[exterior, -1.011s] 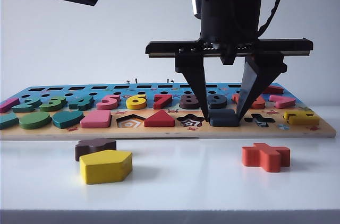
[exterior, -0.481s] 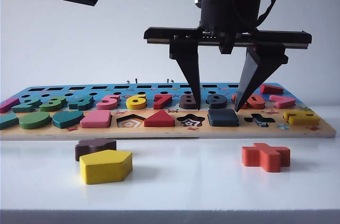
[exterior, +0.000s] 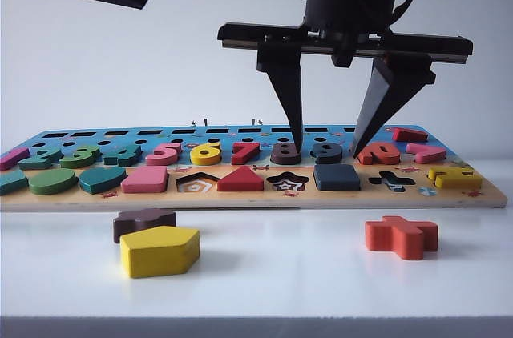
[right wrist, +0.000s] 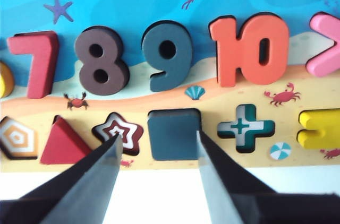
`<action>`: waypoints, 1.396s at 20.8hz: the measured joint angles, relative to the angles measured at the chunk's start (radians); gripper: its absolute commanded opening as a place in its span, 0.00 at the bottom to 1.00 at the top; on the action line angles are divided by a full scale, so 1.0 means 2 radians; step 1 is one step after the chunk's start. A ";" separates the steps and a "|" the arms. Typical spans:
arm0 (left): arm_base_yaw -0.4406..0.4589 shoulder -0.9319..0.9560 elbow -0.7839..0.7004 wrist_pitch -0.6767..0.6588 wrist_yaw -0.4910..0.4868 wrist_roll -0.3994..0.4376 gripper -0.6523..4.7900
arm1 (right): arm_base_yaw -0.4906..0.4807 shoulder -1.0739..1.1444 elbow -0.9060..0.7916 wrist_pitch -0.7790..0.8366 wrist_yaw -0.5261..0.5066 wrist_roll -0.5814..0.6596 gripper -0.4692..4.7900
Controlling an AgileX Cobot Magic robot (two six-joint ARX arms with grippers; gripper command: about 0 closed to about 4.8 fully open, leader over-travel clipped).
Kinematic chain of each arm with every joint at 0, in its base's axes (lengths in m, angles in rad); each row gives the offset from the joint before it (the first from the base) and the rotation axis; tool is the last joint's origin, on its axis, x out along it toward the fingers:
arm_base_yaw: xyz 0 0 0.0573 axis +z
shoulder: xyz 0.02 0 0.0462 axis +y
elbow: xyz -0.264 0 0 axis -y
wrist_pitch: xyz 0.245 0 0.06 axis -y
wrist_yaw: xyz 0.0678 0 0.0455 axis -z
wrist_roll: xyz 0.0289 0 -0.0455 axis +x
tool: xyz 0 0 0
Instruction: Insert the cube into the slot.
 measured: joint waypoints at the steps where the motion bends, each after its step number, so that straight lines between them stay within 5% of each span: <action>1: 0.000 0.000 0.000 0.000 0.000 0.000 0.15 | 0.000 -0.002 0.000 0.000 -0.005 0.000 0.51; 7: 0.000 0.000 0.000 0.000 0.000 0.000 0.15 | 0.000 -0.012 0.000 0.003 -0.033 -0.014 0.09; 20: 0.000 -0.011 0.000 0.000 -0.010 0.000 0.15 | -0.027 -0.111 0.000 0.136 -0.050 -0.268 0.08; 29: 0.044 -0.049 0.000 0.000 -0.032 0.002 0.15 | -0.144 -0.213 -0.045 0.156 -0.130 -0.357 0.08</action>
